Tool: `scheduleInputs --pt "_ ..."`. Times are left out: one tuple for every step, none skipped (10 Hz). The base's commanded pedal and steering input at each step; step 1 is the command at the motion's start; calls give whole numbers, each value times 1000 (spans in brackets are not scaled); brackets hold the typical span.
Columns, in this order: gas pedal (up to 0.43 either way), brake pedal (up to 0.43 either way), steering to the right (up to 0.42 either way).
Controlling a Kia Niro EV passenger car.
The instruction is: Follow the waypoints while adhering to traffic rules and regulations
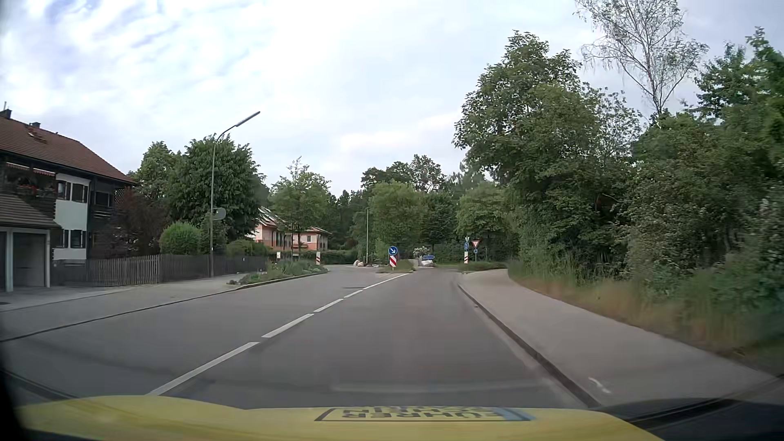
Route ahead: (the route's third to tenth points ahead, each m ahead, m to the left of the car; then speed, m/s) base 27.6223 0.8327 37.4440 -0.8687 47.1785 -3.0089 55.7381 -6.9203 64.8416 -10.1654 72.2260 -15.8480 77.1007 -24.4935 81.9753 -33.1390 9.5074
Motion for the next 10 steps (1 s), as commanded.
scheduleInputs --pt "8 0 6" --pt "8 0 6" --pt "8 0 6" --pt "8 0 9" --pt "8 0 11" --pt "8 0 13" --pt "8 0 13" --pt "8 0 13" --pt "8 0 13" --pt "8 0 14"
